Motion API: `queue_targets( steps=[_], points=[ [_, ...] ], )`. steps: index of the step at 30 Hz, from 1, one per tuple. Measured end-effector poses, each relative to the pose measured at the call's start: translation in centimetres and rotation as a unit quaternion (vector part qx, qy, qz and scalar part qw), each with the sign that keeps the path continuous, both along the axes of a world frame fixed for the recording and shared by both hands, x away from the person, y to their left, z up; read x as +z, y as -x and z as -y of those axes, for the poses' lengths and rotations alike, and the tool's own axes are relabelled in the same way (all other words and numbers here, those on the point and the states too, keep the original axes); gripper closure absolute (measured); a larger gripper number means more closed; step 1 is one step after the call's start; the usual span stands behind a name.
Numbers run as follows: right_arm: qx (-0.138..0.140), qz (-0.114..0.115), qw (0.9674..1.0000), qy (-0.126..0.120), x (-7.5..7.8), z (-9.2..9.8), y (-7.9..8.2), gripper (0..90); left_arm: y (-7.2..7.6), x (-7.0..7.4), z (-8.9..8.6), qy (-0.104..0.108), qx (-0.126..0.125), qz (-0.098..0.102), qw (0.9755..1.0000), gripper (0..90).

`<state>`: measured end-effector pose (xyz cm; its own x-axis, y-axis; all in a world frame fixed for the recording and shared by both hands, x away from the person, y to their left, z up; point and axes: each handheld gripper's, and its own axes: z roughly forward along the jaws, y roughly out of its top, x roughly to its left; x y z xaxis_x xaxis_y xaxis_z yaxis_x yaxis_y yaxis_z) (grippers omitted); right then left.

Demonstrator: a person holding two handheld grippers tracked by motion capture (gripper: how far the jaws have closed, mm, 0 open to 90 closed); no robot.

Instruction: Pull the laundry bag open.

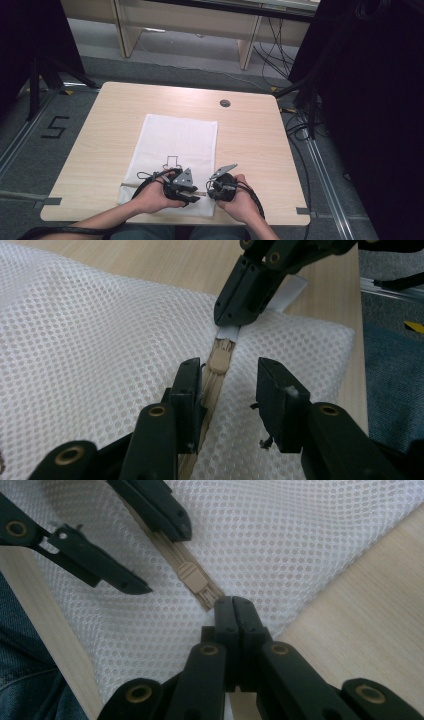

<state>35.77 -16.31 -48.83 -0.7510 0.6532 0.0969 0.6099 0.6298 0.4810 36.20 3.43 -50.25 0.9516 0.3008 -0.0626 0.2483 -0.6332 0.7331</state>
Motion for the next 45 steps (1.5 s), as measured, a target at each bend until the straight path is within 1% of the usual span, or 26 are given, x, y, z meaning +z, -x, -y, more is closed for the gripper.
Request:
queue_targets(
  steps=[1, 3, 6, 11, 13, 15, 17, 18, 19, 20, 22, 23, 24, 25, 27, 29, 30, 35, 37, 38, 39, 41, 43, 44, 45],
  points=[
    [0.005, 0.001, 1.0000, -0.003, 0.0, -0.1, 0.0, 90.0, -0.2, 0.0, 0.1, 0.000, -0.005, 0.003, 1.0000, 62.7],
    [0.007, 0.002, 1.0000, -0.002, 0.0, -0.2, -0.1, 90.0, -0.2, -0.1, 0.3, 0.004, 0.000, -0.004, 1.0000, 63.0],
    [0.008, 0.002, 1.0000, -0.002, 0.0, -0.4, -0.1, 90.0, -0.3, -0.3, 0.6, -0.002, -0.004, -0.002, 1.0000, 64.3],
    [0.007, 0.002, 1.0000, -0.003, -0.1, -0.4, -0.1, 90.0, -0.5, -0.4, 0.8, 0.001, -0.005, -0.002, 1.0000, 67.1],
    [0.007, 0.002, 1.0000, -0.003, 0.0, -0.4, -0.1, 90.0, -0.6, -0.4, 0.8, -0.003, -0.005, 0.001, 1.0000, 68.8],
    [0.008, 0.001, 1.0000, -0.002, 0.0, -0.4, -0.1, 90.0, -0.6, -0.4, 0.8, 0.001, 0.002, -0.004, 1.0000, 71.6],
    [0.007, 0.003, 1.0000, -0.004, -0.1, -0.5, -0.1, 90.0, -0.8, -0.4, 0.8, 0.000, -0.001, -0.003, 1.0000, 73.9],
    [0.006, 0.003, 1.0000, -0.003, -0.1, -0.5, -0.1, 90.0, -0.8, -0.4, 0.9, 0.001, 0.003, -0.006, 1.0000, 74.8],
    [0.006, 0.003, 1.0000, -0.003, -0.1, -0.5, -0.1, 90.0, -0.8, -0.4, 0.9, -0.002, 0.002, -0.004, 1.0000, 75.9],
    [0.007, 0.003, 1.0000, -0.002, 0.0, -0.4, -0.1, 90.0, -0.8, -0.4, 0.8, -0.012, -0.004, 0.003, 0.9999, 76.8],
    [0.006, 0.003, 1.0000, -0.003, -0.1, -0.5, -0.1, 90.0, -0.7, -0.4, 1.0, -0.015, -0.009, 0.009, 0.9998, 77.7],
    [0.006, 0.002, 1.0000, -0.002, -0.1, -0.4, -0.1, 90.0, -0.6, -0.3, 1.0, -0.018, -0.006, 0.012, 0.9998, 77.8],
    [0.010, 0.004, 0.9999, -0.002, -0.1, -0.4, -0.2, 90.0, -0.5, -0.3, 1.1, -0.021, -0.009, 0.016, 0.9996, 78.0],
    [0.011, 0.004, 0.9999, -0.002, -0.1, -0.4, -0.2, 90.0, -0.5, -0.3, 1.1, -0.024, -0.009, 0.017, 0.9995, 78.2],
    [0.008, 0.004, 1.0000, -0.002, -0.1, -0.4, -0.1, 90.0, -0.5, -0.3, 1.1, -0.025, -0.009, 0.012, 0.9996, 78.4],
    [0.008, 0.004, 1.0000, -0.002, -0.1, -0.4, -0.1, 90.0, -0.5, -0.4, 1.2, -0.024, -0.008, 0.018, 0.9995, 78.6],
    [0.004, 0.003, 1.0000, -0.001, 0.0, -0.5, -0.1, 90.0, -0.5, -0.3, 1.1, -0.028, -0.011, 0.022, 0.9993, 79.1],
    [0.004, 0.005, 1.0000, -0.003, -0.1, -0.5, -0.1, 90.0, -0.4, -0.3, 1.2, -0.027, -0.010, 0.022, 0.9993, 81.0],
    [0.001, 0.001, 1.0000, -0.002, 0.0, -0.5, -0.1, 90.0, -0.4, -0.3, 1.2, -0.024, -0.008, 0.020, 0.9995, 81.2],
    [0.001, 0.000, 1.0000, -0.003, 0.0, -0.4, -0.1, 90.0, -0.4, -0.2, 1.1, -0.018, -0.006, 0.013, 0.9997, 86.6],
    [0.000, 0.000, 1.0000, -0.004, 0.0, -0.4, -0.1, 90.0, -0.3, -0.1, 1.1, -0.016, -0.005, 0.009, 0.9998, 86.8],
    [-0.001, 0.000, 1.0000, -0.005, -0.1, -0.4, -0.1, 90.0, -0.4, -0.1, 1.1, -0.018, -0.009, 0.012, 0.9997, 86.9],
    [-0.001, 0.000, 1.0000, -0.004, 0.0, -0.4, -0.1, 90.0, -0.4, -0.2, 1.1, -0.016, -0.007, 0.009, 0.9998, 86.8],
    [-0.001, 0.000, 1.0000, -0.004, 0.0, -0.4, -0.1, 90.0, -0.5, -0.2, 1.0, -0.015, -0.012, 0.016, 0.9997, 86.6],
    [-0.001, 0.000, 1.0000, -0.004, 0.0, -0.4, -0.1, 90.0, -0.4, -0.3, 1.0, -0.015, -0.008, 0.013, 0.9998, 86.2]
  ],
)
